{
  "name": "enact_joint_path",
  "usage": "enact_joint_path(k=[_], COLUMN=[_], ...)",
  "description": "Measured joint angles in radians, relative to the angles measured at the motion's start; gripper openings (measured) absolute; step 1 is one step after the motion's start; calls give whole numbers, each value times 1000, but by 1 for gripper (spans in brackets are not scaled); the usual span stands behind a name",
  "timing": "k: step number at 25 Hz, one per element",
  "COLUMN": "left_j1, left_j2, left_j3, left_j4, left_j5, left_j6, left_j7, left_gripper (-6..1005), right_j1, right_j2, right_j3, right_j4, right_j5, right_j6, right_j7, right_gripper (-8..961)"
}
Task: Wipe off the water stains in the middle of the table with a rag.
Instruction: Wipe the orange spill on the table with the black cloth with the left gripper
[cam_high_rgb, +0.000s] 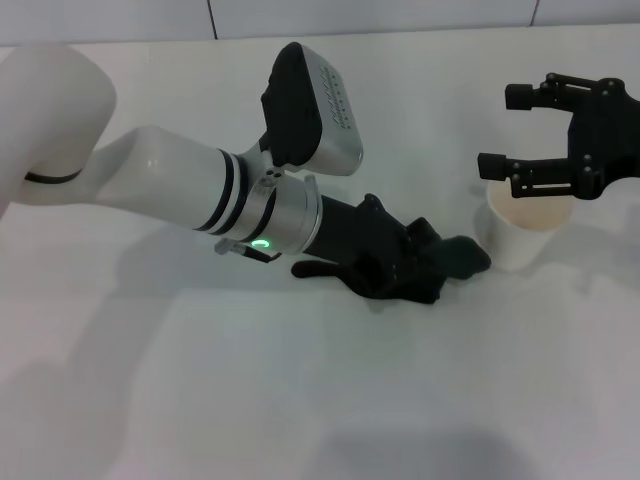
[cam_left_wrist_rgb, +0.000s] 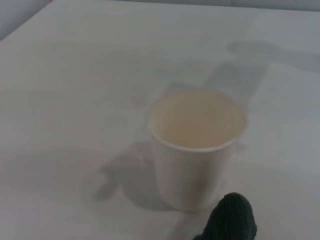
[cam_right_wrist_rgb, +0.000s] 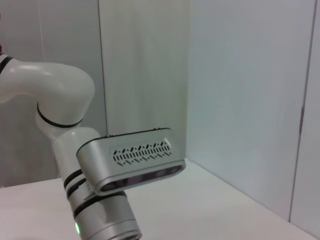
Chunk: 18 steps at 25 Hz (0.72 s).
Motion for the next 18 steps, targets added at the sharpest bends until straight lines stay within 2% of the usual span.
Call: enact_joint_path(k=[10, 18], left_j1=[2, 17], left_j2=[3, 16], left_j3=[0, -14], left_j4=[-4, -15], left_j5=[7, 10], left_j6=[61, -14], left_j7=[-8, -13], left_gripper=[69, 69], right_j1=[0, 0], right_j2=[0, 0], right_j3=[-1, 1], right_j4=[1, 2], right_j5=[0, 0], right_j6=[2, 2], right_j7=[0, 0], right_gripper=[869, 869])
